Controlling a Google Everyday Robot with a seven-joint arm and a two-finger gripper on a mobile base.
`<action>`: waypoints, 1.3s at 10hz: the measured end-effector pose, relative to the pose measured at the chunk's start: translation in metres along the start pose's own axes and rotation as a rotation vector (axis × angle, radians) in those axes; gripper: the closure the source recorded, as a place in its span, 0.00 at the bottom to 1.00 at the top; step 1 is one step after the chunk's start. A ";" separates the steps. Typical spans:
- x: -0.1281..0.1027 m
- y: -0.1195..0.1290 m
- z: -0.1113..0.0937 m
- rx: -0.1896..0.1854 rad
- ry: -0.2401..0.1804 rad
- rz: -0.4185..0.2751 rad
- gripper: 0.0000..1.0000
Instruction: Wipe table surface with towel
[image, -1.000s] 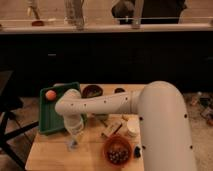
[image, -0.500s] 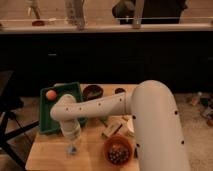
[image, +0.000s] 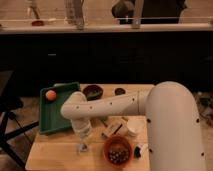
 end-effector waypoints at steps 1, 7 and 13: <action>0.009 -0.006 -0.003 0.000 0.006 0.021 1.00; -0.019 -0.052 0.010 -0.018 -0.023 -0.094 1.00; -0.036 -0.018 0.047 -0.102 -0.070 -0.140 1.00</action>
